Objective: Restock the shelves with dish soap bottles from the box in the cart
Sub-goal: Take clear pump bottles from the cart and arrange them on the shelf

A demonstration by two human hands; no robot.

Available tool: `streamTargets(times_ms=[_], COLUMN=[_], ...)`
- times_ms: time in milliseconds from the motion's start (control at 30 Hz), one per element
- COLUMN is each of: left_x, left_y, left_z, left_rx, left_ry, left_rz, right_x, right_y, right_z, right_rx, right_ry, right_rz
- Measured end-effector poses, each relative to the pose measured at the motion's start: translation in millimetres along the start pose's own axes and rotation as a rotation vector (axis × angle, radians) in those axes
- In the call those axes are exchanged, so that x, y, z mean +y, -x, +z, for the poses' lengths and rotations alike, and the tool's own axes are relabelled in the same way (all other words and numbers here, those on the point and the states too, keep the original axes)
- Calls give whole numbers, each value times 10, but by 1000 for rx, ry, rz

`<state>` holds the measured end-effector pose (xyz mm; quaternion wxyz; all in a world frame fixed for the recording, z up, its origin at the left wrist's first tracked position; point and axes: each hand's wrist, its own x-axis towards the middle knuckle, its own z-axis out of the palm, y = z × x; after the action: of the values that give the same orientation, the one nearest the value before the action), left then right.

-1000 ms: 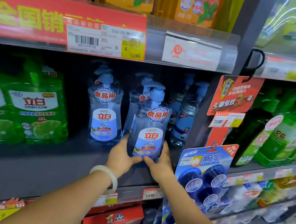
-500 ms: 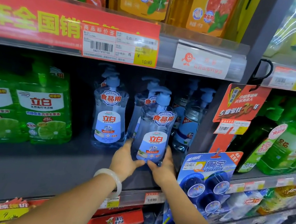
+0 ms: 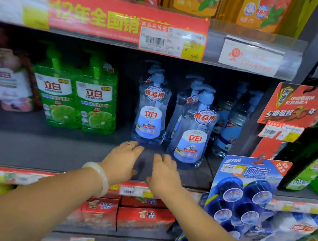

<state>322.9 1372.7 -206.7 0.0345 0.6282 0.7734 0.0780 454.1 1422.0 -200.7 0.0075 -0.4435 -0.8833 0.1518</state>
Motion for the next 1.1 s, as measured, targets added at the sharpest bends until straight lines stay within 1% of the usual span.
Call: streamTargets(times_ms=[167,333,433,533,600,667,733,833,967,1100], left_x=[-450,-1074,-1533,-2063,-2433,-2787,-3080,-3404,-3790,-4138], left_y=[559,1383,2063,2915,3555,4185,4789,5614,6486,7169], left_z=[-146,-223,-329,-450,-505,-551,-593,-646,-727,-795], left_rx=[-20,7,12,106,70,17,-3,-14,-13,-5], left_ry=[-192,-250,-249,-242,-171,-200,-196,-179,-185,-145], left_rz=[-68,-254,-376,-507,-619,-732,-829,-949,-1094,-1233], right_x=[-594,-1498,-2202,-3022,-3609,-4183,-4707,-5414,-6290,-7089], right_y=[105,266,435,740,1006,1290,1603,2066,2513,2892], right_z=[152,446,677,977,1231,1493,1713,2007,2336,2627], right_rx=[-28,-64,-76,-93,-124,-142,-147,-205,-230,-276], right_ry=[118,172,194,231,241,254,270,276,296,362], right_rz=[-141,-290,-416,-537,-623,-704,-778,-890,-1023,-1137])
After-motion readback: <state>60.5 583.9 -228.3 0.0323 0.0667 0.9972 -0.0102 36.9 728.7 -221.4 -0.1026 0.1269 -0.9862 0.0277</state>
